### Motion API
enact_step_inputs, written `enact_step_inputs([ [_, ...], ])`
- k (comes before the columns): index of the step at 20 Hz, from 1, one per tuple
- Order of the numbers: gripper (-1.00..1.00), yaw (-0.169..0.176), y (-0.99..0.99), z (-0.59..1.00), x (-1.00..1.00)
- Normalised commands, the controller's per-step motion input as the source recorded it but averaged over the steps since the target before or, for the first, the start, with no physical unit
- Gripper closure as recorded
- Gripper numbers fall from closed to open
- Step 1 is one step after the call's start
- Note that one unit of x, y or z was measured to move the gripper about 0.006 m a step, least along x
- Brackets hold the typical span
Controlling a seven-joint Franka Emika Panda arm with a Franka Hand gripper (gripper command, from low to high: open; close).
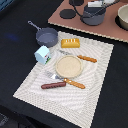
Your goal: Interact with the objects in diverse but meaningful ways.
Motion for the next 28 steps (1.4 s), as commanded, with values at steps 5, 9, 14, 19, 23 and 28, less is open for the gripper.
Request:
enact_step_inputs([
  [5, -1.00, -0.035, 0.19, 0.42, 0.10],
  [9, -1.00, -0.059, 0.08, 0.98, 0.01],
  [14, -1.00, -0.033, -0.22, 0.97, 0.19],
  [19, -1.00, -0.003, -0.77, 0.54, 0.42],
  [23, -1.00, 0.000, -0.84, 0.32, 0.35],
  [28, -1.00, 0.000, -0.88, 0.16, 0.31],
])
